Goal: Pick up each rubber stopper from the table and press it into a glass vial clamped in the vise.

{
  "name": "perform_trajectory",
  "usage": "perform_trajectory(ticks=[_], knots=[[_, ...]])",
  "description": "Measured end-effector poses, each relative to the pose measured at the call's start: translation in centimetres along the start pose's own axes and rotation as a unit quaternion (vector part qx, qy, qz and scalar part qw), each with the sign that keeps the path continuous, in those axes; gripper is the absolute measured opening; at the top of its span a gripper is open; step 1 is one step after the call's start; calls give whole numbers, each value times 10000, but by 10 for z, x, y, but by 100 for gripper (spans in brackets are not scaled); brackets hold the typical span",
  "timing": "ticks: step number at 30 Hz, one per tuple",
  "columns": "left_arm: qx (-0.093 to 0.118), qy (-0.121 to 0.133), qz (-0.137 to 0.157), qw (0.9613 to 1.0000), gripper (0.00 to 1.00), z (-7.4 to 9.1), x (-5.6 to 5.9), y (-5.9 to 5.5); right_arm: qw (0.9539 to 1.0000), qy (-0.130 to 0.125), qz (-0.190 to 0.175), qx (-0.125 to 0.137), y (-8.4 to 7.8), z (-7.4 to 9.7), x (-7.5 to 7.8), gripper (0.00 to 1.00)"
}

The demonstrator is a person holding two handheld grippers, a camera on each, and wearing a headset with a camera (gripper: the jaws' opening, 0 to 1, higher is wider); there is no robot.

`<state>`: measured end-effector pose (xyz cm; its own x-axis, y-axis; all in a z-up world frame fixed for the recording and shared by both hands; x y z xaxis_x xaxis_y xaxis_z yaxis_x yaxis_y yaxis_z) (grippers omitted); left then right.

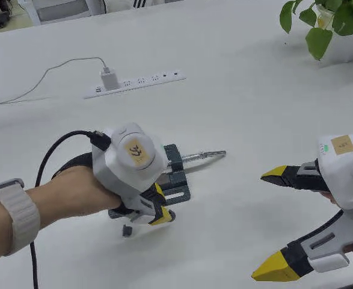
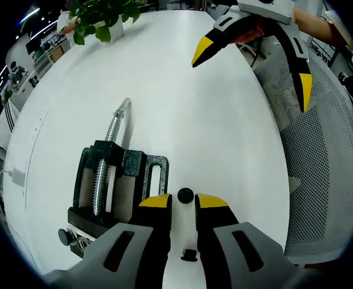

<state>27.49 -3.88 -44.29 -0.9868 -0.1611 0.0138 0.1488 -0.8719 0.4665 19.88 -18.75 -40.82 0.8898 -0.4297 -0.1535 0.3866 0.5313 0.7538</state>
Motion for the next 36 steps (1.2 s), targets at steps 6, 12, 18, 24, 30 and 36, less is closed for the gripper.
perform_trajectory(ticks=[6, 12, 18, 24, 30, 36], knots=[[-124, -62, -60, 9999, 9, -3, 1, 0, 10000, 2, -57, -33, -6, 2, 1, 99], [-276, -145, -165, 9994, 7, -7, 3, -2, 10000, 15, -67, -39, -4, 0, 0, 99], [-355, -155, -235, 9990, 6, -8, 2, -2, 9999, 31, -73, -84, -4, 0, -1, 98], [-411, -166, -251, 9987, 6, -9, 1, -2, 9998, 84, -50, -146, -6, -2, -3, 97], [-445, -179, -278, 9985, 8, -8, 0, -1, 9998, 111, -43, -164, -7, -3, -3, 97], [-402, -194, -248, 9987, 6, -8, 1, 1, 9997, 141, -51, -189, -9, -4, -4, 96]])
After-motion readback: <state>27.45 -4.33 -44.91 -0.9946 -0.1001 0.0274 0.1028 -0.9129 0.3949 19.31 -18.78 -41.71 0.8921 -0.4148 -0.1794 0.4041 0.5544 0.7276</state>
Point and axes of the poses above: the centre of the closed fingertips' face, and the gripper's own axes: z roughly backward along the fingers, x roughly to its right, y roughly out of its top, the point moved 4 cm from there along z, roughly backward along the fingers
